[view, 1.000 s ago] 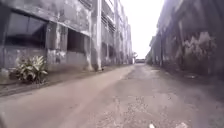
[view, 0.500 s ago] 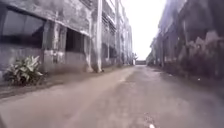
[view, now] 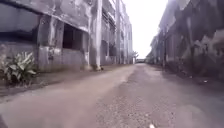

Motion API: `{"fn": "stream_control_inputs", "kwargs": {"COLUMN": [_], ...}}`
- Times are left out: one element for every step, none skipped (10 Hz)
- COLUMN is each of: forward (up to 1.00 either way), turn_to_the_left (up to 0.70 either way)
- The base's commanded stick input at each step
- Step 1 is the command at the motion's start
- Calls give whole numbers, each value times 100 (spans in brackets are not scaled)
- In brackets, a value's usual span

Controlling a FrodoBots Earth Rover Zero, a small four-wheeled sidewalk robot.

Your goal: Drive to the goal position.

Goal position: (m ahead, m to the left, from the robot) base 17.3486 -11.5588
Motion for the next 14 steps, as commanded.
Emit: {"fn": "stream_control_inputs", "kwargs": {"forward": [50, 50, 50, 50, 50, 50, 50, 50, 50, 50, 50, 50, 50, 50], "turn_to_the_left": [0, 0, 0, 0, 0, 0, 0, 0, 0, 0, 0, 0, 0, 0]}}
